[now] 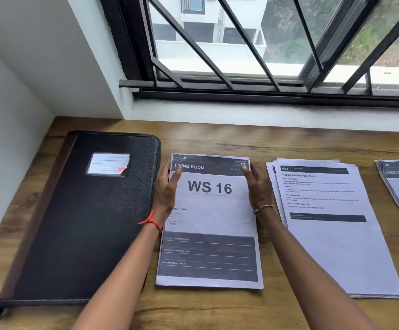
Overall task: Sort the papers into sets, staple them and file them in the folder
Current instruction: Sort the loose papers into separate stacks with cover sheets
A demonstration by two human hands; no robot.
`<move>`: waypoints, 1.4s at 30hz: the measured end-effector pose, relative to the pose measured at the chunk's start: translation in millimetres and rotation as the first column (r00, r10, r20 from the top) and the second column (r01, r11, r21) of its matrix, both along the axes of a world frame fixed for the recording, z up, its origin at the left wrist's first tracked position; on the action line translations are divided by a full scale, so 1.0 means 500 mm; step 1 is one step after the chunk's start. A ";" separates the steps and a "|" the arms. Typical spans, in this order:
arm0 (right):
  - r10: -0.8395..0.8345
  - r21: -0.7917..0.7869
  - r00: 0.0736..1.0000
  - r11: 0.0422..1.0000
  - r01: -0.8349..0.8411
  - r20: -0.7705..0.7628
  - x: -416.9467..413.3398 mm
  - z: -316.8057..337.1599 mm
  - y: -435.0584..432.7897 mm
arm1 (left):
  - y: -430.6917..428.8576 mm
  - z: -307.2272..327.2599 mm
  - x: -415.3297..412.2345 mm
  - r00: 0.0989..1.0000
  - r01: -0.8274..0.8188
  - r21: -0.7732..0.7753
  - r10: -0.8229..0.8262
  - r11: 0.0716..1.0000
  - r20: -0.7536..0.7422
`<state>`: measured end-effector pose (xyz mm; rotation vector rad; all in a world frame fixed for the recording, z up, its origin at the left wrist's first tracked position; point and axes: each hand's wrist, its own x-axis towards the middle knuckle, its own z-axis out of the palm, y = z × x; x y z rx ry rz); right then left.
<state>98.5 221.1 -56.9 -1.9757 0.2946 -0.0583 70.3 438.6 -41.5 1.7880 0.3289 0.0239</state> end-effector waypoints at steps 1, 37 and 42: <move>-0.009 0.003 1.000 1.000 0.009 -0.003 0.002 0.001 0.000 | -0.001 -0.001 0.000 1.000 -0.001 0.004 0.001 1.000 -0.004; 0.415 -0.736 0.877 0.510 -0.444 -0.241 0.110 0.054 0.074 | -0.092 -0.036 -0.255 0.571 0.436 0.898 -0.791 0.066 -0.219; 0.388 -0.753 0.877 0.476 -0.455 -0.284 0.106 0.061 0.089 | -0.087 -0.045 -0.263 0.601 0.415 0.905 -0.775 0.094 -0.194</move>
